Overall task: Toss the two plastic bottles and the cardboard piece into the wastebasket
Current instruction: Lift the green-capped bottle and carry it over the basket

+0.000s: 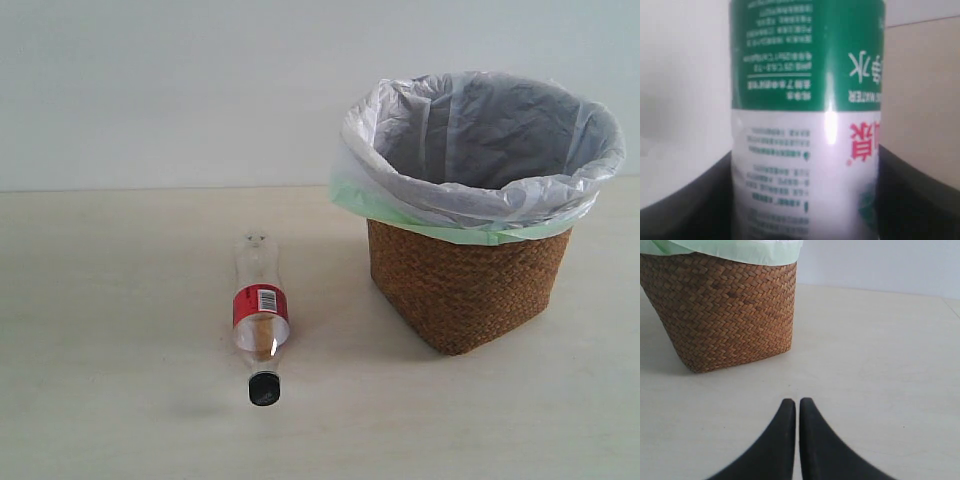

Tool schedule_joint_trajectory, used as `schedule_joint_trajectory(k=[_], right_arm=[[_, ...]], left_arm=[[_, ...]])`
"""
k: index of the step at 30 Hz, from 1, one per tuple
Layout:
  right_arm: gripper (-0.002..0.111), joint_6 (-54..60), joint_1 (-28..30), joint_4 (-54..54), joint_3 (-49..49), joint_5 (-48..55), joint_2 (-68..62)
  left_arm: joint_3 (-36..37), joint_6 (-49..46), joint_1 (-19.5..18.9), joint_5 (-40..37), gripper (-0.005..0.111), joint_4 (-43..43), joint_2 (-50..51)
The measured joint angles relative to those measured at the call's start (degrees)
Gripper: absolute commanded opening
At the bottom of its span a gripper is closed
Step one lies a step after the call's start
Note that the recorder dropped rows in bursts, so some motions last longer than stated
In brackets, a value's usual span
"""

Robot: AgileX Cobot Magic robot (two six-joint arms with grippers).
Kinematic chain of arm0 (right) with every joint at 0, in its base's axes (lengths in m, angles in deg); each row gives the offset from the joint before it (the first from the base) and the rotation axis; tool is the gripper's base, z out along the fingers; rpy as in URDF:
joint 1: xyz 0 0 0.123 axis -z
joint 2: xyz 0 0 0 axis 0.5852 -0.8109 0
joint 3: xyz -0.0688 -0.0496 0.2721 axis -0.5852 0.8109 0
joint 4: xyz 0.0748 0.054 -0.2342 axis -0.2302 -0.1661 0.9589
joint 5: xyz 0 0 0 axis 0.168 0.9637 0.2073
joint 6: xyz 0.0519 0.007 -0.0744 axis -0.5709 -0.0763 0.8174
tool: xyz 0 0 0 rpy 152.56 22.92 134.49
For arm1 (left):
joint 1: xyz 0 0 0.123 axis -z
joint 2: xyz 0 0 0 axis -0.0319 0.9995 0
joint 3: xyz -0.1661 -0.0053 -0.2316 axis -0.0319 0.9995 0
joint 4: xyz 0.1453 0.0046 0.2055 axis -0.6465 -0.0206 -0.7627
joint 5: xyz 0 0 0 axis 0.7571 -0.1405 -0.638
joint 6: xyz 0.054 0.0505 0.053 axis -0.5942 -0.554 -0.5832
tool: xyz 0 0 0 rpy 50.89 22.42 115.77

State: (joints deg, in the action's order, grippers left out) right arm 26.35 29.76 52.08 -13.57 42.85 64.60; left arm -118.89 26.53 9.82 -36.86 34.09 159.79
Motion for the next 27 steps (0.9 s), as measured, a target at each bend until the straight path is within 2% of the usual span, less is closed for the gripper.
schedule_joint_trajectory(k=[3,8,11,15,18,20,23,25,26,27], right_arm=[[0.000,0.0,0.0,0.0,0.0,0.0,0.0],[0.000,0.0,0.0,0.0,0.0,0.0,0.0],[0.000,0.0,0.0,0.0,0.0,0.0,0.0],[0.000,0.0,0.0,0.0,0.0,0.0,0.0],[0.000,0.0,0.0,0.0,0.0,0.0,0.0],[0.000,0.0,0.0,0.0,0.0,0.0,0.0],[0.000,0.0,0.0,0.0,0.0,0.0,0.0],[0.000,0.0,0.0,0.0,0.0,0.0,0.0],[0.000,0.0,0.0,0.0,0.0,0.0,0.0],[0.000,0.0,0.0,0.0,0.0,0.0,0.0]], left_arm=[[0.0,0.0,0.0,-0.1,0.004,0.7,-1.4],[0.0,0.0,0.0,-0.1,0.004,7.4,-1.1],[1.8,0.0,0.0,-0.1,0.004,13.4,0.9],[5.6,-3.1,1.1,1.7,0.004,25.8,3.9],[6.4,-10.3,3.9,7.8,0.004,39.3,5.5],[6.1,-18.4,7.0,12.2,0.004,52.1,5.8],[0.5,-28.6,12.2,14.7,0.004,71.9,7.4],[-5.6,-32.9,15.3,15.2,0.015,81.8,9.4],[-9.5,-34.3,16.8,15.4,0.024,86.0,10.8],[-12.7,-35.2,17.8,15.6,0.039,88.4,12.0]])
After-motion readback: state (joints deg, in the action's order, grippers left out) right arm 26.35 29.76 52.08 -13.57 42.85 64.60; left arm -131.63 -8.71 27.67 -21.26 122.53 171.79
